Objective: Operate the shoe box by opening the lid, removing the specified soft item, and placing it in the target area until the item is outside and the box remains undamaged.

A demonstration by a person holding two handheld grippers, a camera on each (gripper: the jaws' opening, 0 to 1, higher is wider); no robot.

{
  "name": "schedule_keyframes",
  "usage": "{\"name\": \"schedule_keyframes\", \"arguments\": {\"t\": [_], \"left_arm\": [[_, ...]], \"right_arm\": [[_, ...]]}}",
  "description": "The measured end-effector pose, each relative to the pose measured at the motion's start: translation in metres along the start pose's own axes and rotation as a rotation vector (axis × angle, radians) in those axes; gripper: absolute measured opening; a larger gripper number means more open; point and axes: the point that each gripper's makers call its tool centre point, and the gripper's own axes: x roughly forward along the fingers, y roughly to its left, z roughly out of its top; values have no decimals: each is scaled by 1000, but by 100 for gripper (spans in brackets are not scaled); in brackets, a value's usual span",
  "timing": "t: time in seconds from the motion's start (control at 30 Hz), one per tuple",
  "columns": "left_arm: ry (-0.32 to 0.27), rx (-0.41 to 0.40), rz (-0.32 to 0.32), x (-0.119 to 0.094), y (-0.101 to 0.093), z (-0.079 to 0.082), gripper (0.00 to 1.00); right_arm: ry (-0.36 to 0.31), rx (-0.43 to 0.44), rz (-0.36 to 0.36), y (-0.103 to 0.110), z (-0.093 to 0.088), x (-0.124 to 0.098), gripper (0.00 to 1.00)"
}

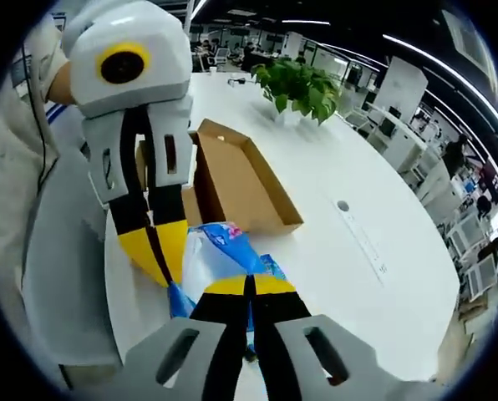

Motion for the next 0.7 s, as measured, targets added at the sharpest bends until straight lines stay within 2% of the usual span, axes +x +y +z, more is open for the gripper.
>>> {"name": "schedule_keyframes", "arguments": {"t": [0.4, 0.7], "left_arm": [[-7, 9, -45, 41, 3, 32, 0], [-4, 23, -74, 68, 6, 49, 0]], "right_arm": [[29, 35, -46, -30, -36, -28, 0], [64, 58, -80, -50, -62, -44, 0]]}}
